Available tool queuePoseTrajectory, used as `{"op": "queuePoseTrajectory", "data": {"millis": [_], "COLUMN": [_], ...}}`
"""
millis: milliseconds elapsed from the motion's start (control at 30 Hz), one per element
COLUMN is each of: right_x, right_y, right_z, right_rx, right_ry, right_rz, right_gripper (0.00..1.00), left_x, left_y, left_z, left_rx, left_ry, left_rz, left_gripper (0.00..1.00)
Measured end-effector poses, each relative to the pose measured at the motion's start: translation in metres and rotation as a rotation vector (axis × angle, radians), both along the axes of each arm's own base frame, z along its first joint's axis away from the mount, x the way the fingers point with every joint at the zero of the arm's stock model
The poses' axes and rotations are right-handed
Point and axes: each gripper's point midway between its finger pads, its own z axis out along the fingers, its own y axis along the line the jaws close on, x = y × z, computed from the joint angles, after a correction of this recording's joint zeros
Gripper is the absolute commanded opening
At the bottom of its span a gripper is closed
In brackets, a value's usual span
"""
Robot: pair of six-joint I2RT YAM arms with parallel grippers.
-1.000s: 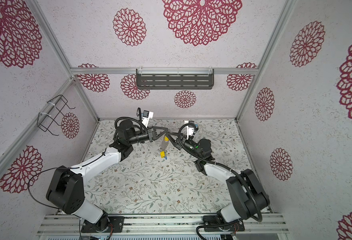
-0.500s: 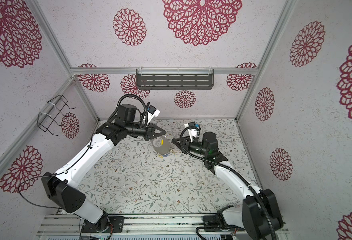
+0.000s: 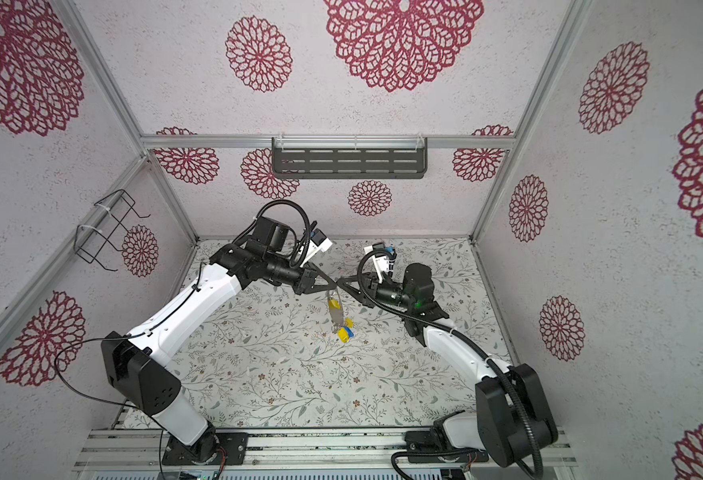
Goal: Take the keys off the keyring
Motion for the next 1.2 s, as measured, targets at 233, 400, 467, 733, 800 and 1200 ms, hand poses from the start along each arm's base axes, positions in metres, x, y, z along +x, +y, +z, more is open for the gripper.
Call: {"op": "queuePoseTrajectory", "data": {"millis": [233,400,467,733,800,1200], "right_x": [-0.007,-0.014,-0.017,-0.025,-0.024,-0.018], "right_y": [0.002,0.005,0.006,0.013,0.014,0.018], "right_z": [-0.004,-0.010,-0.010,-0.008,-0.010,-0.012], "right_rx": [0.017,0.029,0.034,0.044,0.044,0.070], "right_ry": [0.018,0.039,0.041,0.044,0.050,0.082], "right_rz": [0.025,0.047,0.057,0.091,0.092,0.103], "right_gripper": [0.16,0.17,0.18,0.17,0.13,0.00], "left_x": [-0.001,-0.001,-0.001,-0.002,-0.002,0.002], "left_y": [0.000,0.001,0.001,0.000,0.000,0.003], "left_z": [0.003,0.002,0.002,0.002,0.002,0.002], "left_rx": [0.000,0.003,0.004,0.003,0.003,0.005], "left_ry": [0.001,0.006,0.006,0.006,0.007,-0.003], "left_rz": [-0.001,0.000,0.000,-0.003,-0.002,0.011], "left_gripper": [0.00,0.00,0.00,0.00,0.00,0.07]}}
